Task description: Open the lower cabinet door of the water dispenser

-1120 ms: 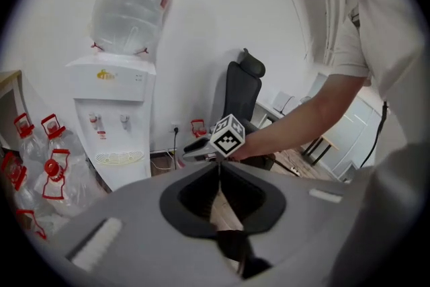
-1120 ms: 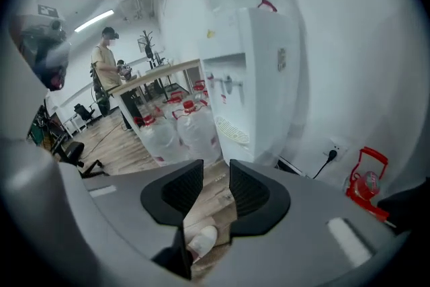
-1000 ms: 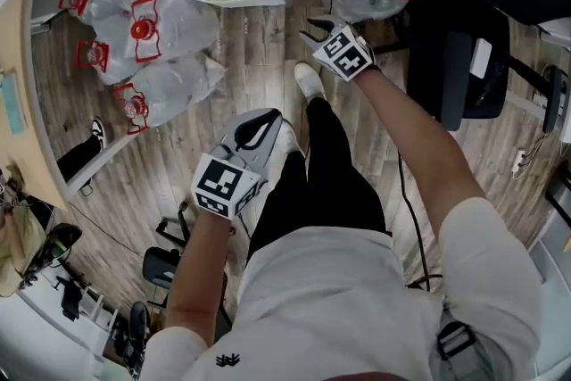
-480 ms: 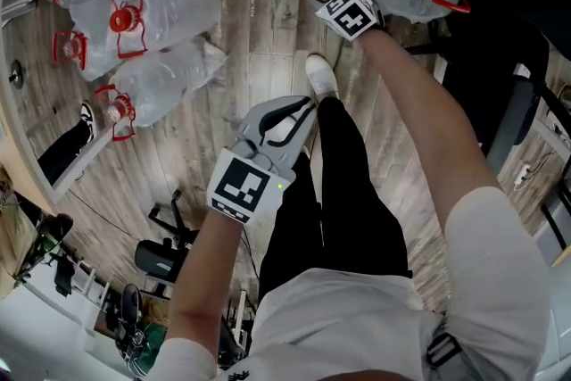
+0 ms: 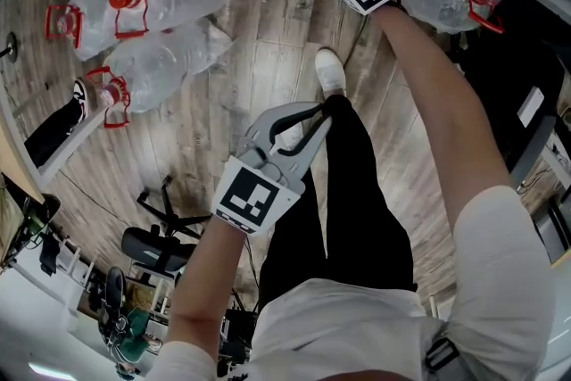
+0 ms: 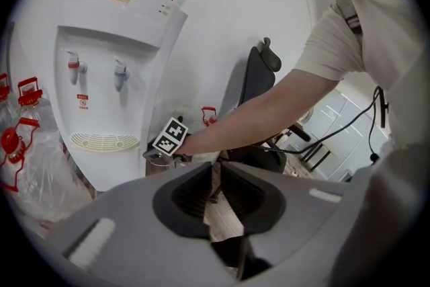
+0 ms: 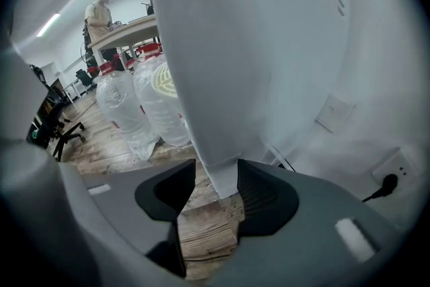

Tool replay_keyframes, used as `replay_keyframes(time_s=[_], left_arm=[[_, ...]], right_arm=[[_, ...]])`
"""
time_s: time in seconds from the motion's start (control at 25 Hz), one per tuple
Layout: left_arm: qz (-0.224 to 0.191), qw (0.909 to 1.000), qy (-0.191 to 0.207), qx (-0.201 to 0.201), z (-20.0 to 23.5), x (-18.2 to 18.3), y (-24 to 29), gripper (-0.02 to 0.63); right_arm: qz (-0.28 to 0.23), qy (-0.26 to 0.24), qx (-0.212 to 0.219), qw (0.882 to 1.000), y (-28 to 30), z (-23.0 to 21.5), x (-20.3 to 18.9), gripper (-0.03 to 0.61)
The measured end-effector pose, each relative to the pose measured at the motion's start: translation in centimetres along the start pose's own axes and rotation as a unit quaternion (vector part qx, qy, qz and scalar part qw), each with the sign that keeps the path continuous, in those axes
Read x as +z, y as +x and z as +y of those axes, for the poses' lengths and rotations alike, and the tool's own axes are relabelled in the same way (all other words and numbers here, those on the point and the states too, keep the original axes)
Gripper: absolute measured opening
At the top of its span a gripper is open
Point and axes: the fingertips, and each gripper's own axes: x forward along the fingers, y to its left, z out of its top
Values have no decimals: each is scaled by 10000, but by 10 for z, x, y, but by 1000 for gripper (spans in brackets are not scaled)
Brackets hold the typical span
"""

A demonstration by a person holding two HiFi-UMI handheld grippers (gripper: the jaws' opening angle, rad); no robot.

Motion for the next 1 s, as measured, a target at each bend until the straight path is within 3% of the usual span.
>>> replay_keyframes(time_s=[0.48, 1.0], left_arm=[[-249, 9997, -59, 65, 9, -8, -11, 57], [-512, 9983, -243, 140, 14, -12, -30, 56]], right_arm=[[164, -60, -257, 9995, 6, -7, 1, 169], [200, 200, -522, 9982, 6, -7, -2, 169]])
